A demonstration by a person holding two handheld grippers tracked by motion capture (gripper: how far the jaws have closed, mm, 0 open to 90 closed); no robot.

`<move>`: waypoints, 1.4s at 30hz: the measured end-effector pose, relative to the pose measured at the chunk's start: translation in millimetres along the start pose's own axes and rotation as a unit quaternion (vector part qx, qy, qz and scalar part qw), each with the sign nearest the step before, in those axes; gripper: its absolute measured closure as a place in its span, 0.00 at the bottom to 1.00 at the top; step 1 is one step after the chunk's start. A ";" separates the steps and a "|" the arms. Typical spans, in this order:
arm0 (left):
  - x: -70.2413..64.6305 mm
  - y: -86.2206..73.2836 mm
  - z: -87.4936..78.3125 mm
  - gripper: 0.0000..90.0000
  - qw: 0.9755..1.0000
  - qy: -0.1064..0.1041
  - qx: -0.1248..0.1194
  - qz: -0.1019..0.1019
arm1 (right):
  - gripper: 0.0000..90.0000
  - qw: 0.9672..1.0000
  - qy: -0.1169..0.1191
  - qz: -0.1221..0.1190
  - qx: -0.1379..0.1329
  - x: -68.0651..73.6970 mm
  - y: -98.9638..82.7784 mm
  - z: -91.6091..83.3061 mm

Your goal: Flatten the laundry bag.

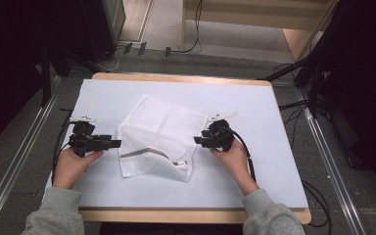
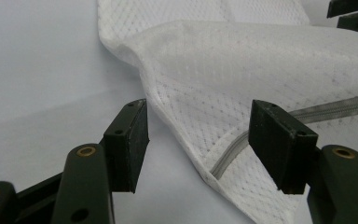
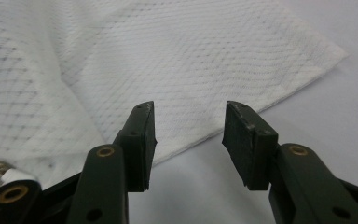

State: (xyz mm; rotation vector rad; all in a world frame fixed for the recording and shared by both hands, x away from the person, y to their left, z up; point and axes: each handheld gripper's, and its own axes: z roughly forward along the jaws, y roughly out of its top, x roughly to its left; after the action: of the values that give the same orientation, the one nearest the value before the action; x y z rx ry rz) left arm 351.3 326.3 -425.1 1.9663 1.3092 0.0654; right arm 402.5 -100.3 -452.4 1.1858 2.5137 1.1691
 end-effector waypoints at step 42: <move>-5.8 -3.4 2.1 0.43 1.000 -0.008 0.009 0.004 | 0.99 0.999 -0.050 0.005 -0.010 -9.1 16.9 23.4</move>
State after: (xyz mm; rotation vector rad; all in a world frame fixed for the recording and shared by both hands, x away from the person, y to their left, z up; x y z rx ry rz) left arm 346.8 321.0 -426.7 1.9826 1.2962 0.0428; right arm 428.4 -86.1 -458.7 1.2203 2.4206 1.1053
